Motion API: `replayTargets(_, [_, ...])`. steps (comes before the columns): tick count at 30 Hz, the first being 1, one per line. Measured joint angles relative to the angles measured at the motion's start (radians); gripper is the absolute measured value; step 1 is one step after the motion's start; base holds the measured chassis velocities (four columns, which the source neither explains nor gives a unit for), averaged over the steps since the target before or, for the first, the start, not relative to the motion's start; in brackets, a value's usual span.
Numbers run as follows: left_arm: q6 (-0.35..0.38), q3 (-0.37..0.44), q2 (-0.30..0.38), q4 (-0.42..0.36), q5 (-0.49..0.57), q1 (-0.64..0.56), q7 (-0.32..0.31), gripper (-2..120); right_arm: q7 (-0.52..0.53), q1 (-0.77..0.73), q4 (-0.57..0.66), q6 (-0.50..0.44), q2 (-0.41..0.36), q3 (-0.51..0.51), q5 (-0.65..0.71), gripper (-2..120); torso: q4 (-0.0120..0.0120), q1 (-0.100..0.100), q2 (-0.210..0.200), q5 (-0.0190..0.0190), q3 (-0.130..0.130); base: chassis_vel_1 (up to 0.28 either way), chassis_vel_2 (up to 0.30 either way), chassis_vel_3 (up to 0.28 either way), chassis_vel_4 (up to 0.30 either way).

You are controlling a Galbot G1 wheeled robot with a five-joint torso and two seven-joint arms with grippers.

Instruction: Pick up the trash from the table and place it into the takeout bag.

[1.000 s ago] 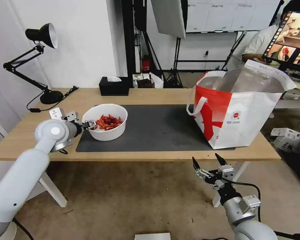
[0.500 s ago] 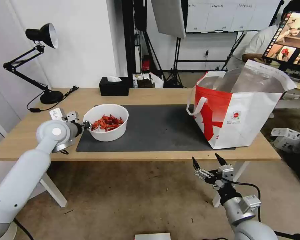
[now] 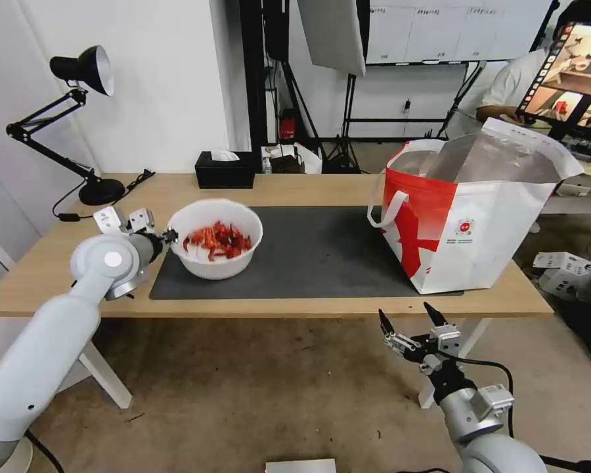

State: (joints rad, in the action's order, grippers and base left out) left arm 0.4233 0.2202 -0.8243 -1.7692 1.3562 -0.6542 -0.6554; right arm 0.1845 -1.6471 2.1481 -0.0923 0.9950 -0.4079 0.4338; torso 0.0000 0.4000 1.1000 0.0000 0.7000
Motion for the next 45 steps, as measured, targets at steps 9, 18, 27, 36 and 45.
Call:
replayTargets(9, [-0.158,-0.037,0.010,-0.003,-0.217,0.021,0.126,0,0.000,0.000,0.000,0.000,0.000,0.000,0.000,100,0.0000,0.000,0.000,0.0000,0.000,0.000,0.000,0.000,0.000])
replayTargets(18, [-0.178,-0.071,-0.013,-0.009,-0.244,0.045,0.147,0,0.000,0.000,0.000,0.000,0.000,0.000,0.000,100,0.0001,0.000,0.000,-0.0001,0.000,0.000,0.000,0.000,0.000])
replayTargets(27, [-0.200,-0.229,-0.088,0.034,-0.235,0.252,0.159,0,0.000,0.000,0.000,0.000,0.000,0.000,0.000,100,0.0001,0.000,0.000,0.0000,0.000,0.000,0.000,0.000,0.000])
replayTargets(36, [-0.203,-0.475,-0.264,0.176,-0.195,0.560,0.122,0,0.000,0.000,0.000,0.000,0.000,0.000,0.000,100,-0.0004,0.000,0.000,0.0003,0.000,0.000,0.000,0.000,0.000])
replayTargets(45, [-0.199,-0.561,-0.418,0.304,-0.174,0.725,0.094,0,0.000,0.000,0.000,0.000,0.000,0.000,0.000,100,0.0001,0.000,0.000,0.0002,0.000,0.000,0.000,0.000,0.000])
